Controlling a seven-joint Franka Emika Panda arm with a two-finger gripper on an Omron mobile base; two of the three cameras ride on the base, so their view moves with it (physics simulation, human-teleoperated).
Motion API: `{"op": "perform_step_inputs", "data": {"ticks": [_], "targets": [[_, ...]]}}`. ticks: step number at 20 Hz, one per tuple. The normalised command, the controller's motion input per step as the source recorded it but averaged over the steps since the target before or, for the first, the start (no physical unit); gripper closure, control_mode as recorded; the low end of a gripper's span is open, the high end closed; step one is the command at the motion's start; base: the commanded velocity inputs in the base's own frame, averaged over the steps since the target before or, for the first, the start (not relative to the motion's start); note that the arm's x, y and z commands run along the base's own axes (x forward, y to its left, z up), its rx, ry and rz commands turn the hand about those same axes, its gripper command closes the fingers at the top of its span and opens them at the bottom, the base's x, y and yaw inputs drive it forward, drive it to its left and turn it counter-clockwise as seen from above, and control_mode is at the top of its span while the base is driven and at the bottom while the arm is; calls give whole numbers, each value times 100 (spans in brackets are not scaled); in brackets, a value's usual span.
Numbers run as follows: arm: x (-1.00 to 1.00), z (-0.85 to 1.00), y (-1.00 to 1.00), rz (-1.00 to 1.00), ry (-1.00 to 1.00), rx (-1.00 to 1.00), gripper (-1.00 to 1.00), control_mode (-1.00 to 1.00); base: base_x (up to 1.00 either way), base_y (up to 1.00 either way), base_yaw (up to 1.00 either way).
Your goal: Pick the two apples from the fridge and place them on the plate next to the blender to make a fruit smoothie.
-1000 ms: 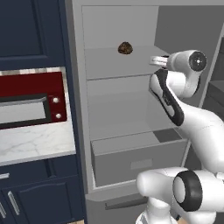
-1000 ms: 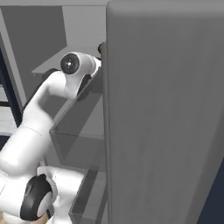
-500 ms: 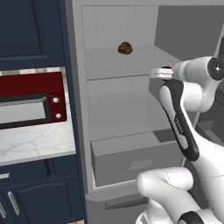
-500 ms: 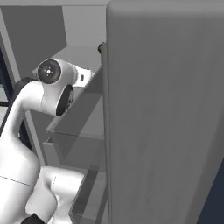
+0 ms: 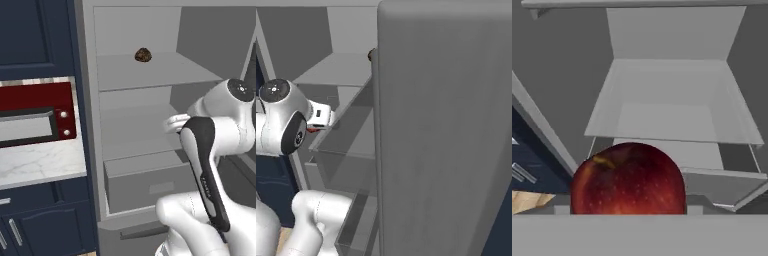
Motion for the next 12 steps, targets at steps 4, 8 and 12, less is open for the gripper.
{"op": "perform_step_inputs", "data": {"ticks": [4,8,12], "targets": [[-42,-73,31,9,13,-23,100,-100,0,0,0],[0,0,0,0,0,0,100,100,-69,36,60],[0,0,0,0,0,0,100,100,-38,52,96]]}}
